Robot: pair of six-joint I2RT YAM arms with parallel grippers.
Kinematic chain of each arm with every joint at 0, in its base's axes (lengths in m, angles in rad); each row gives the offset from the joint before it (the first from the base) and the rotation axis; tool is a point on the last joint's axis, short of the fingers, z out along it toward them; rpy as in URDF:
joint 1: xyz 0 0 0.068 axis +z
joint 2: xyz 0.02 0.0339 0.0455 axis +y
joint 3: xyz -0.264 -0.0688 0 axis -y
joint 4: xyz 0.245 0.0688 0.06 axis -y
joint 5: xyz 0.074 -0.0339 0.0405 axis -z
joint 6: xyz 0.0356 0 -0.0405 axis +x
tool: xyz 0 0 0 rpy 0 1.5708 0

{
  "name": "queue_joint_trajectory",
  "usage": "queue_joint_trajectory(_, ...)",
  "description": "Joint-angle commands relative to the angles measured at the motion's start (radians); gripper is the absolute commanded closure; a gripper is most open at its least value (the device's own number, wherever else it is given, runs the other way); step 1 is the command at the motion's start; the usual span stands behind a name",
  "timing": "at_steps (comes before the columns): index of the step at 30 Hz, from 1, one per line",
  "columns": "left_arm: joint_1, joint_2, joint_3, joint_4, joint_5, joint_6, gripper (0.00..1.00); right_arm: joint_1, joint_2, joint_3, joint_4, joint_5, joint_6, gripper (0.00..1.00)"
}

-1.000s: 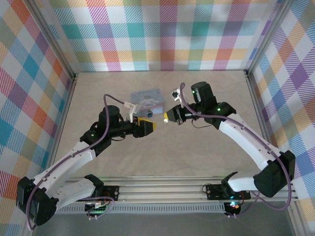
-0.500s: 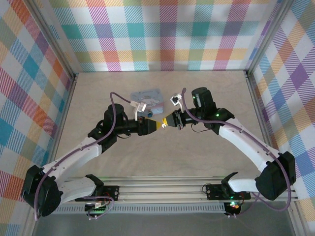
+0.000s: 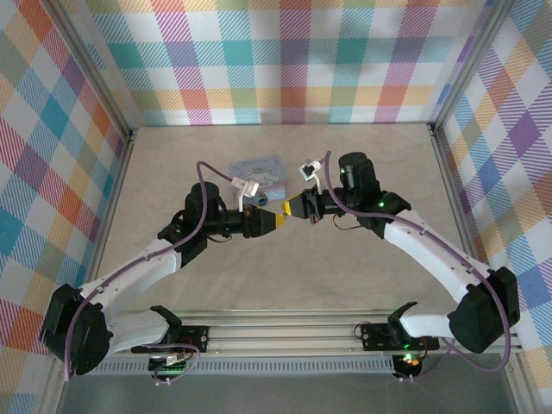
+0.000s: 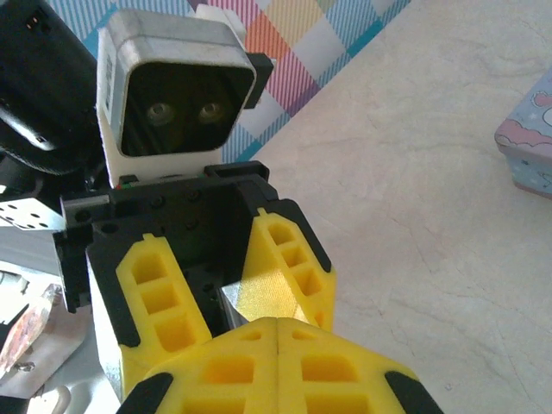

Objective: Unlock a padlock with a key

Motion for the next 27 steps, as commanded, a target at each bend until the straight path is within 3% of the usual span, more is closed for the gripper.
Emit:
queue_joint_trajectory(1, 0.007, 0.006, -0.010, 0.046, 0.022, 0.004, 0.58, -0.006, 0.018, -0.005, 0.053, -0.047, 0.025, 1.00)
queue_joint_trajectory(5, 0.006, 0.010, -0.002, 0.048, 0.020, 0.009, 0.66, -0.005, 0.031, -0.001, 0.053, -0.064, 0.027, 1.00)
queue_joint_trajectory(9, 0.006, 0.017, 0.007, 0.045, 0.021, 0.014, 0.97, -0.006, 0.035, -0.002, 0.062, -0.069, 0.037, 1.00)
queue_joint_trajectory(10, 0.006, 0.016, 0.007, 0.042, 0.016, 0.014, 1.00, -0.005, 0.035, -0.002, 0.068, -0.066, 0.047, 0.96)
queue_joint_trajectory(11, 0.006, 0.015, 0.005, 0.037, 0.009, 0.017, 1.00, -0.006, 0.034, -0.004, 0.074, -0.057, 0.059, 0.90)
queue_joint_trajectory(15, 0.006, -0.006, -0.007, -0.005, -0.074, 0.036, 1.00, -0.007, 0.015, 0.007, 0.045, 0.044, 0.138, 0.48)
queue_joint_trajectory(17, 0.006, -0.026, -0.019, -0.019, -0.125, 0.046, 1.00, -0.011, 0.001, 0.019, 0.009, 0.092, 0.167, 0.40)
queue_joint_trajectory(22, 0.007, -0.062, -0.040, -0.030, -0.204, 0.052, 1.00, -0.016, -0.018, -0.020, 0.064, 0.118, 0.297, 0.40)
queue_joint_trajectory(27, 0.006, -0.068, -0.041, -0.034, -0.213, 0.054, 1.00, -0.016, 0.000, -0.078, 0.180, 0.064, 0.411, 0.49)
